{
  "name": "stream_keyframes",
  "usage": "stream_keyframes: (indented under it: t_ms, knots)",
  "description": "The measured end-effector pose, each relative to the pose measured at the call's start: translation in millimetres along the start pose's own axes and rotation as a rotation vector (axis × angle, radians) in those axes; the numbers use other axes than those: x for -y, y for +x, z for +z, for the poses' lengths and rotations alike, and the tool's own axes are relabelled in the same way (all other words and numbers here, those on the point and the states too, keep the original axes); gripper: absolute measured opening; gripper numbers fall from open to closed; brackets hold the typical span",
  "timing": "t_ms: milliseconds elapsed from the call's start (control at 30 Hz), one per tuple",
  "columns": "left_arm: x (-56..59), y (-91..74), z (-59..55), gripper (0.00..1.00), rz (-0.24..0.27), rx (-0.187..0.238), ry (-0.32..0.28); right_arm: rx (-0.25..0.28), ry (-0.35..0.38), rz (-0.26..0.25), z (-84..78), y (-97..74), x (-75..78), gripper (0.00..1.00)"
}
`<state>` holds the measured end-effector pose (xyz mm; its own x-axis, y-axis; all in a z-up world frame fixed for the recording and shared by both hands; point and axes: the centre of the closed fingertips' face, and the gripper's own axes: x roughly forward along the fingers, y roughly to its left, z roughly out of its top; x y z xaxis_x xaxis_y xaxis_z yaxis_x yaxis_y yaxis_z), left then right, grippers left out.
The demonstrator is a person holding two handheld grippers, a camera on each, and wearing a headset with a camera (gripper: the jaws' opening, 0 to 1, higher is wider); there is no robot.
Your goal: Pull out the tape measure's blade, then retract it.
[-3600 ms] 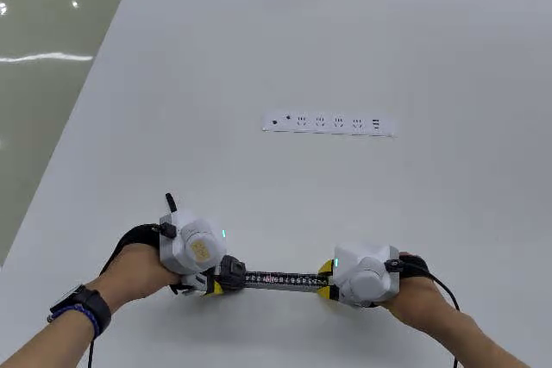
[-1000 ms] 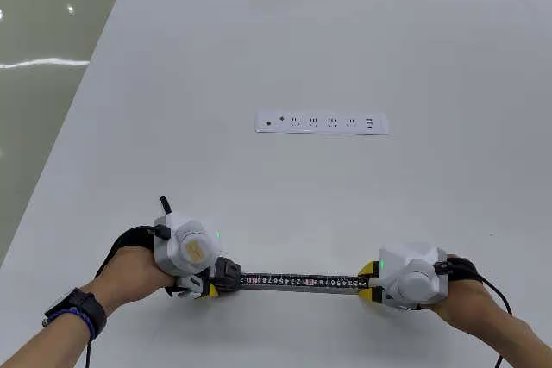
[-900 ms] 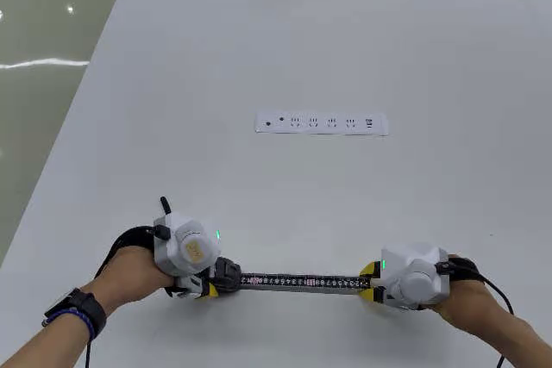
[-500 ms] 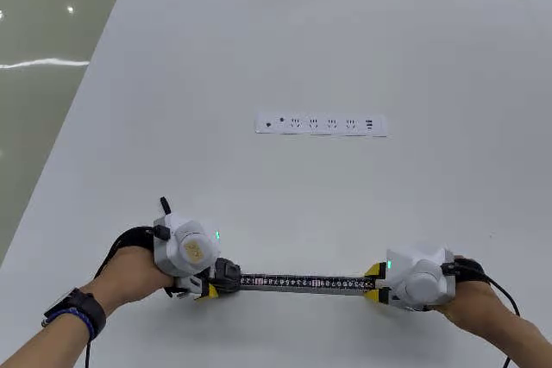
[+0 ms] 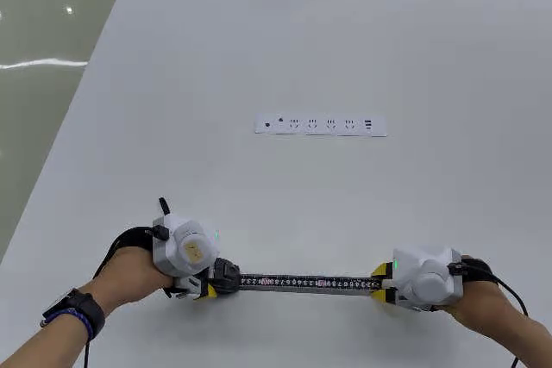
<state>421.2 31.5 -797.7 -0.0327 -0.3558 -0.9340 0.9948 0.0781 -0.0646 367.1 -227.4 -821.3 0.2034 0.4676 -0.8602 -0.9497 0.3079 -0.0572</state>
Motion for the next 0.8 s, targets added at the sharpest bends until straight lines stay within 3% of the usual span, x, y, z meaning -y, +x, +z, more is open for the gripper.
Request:
stream_keyframes:
  t_ms: [800]
  knots:
    - [-0.8,0.0,0.7,0.36,0.015,0.007,0.004,-0.005,-0.021,-0.033,-3.4,-3.0,0.6,0.15]
